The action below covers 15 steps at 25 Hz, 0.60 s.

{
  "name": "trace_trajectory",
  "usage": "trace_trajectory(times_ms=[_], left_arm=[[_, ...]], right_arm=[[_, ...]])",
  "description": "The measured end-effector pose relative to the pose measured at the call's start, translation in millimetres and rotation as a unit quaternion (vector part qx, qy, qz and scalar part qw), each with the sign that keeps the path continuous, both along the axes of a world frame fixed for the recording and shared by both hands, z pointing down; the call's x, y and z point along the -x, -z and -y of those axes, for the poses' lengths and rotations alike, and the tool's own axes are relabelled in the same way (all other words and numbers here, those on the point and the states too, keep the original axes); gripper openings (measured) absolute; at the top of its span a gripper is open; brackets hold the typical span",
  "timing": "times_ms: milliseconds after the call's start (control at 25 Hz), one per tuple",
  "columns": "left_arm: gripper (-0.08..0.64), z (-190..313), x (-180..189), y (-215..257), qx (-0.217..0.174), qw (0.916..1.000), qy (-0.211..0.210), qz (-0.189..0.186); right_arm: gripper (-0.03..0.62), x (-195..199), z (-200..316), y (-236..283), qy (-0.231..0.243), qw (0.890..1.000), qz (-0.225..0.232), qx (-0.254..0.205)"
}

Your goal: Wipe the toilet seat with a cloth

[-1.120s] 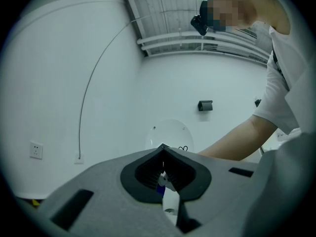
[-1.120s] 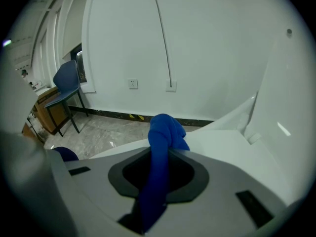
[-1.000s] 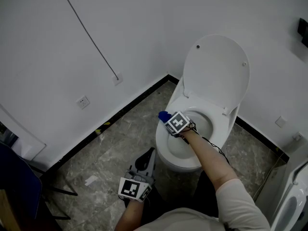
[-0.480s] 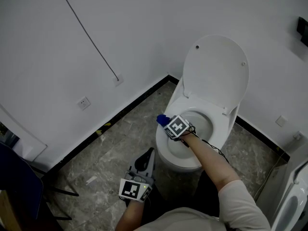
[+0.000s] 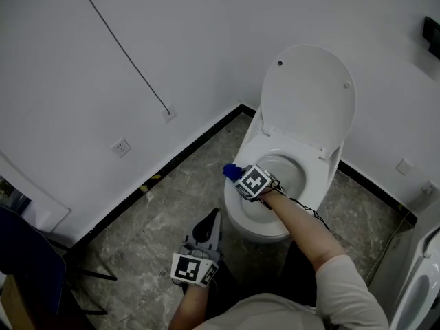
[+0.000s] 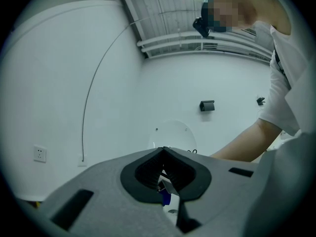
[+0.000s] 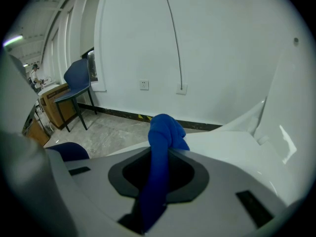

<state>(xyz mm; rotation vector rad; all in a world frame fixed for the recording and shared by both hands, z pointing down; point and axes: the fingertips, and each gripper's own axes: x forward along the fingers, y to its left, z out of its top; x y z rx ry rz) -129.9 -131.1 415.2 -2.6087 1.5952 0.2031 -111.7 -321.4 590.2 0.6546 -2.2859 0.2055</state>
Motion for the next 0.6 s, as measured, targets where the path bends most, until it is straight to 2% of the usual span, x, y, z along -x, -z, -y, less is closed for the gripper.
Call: trace_trajectory(times_ms=[600], left_arm=[[0.008,-4,-1,3,-0.001,1.0000,0.001,-0.002]], right_arm=[[0.064,8,-23,0,0.014,1.000,0.012,0.011]])
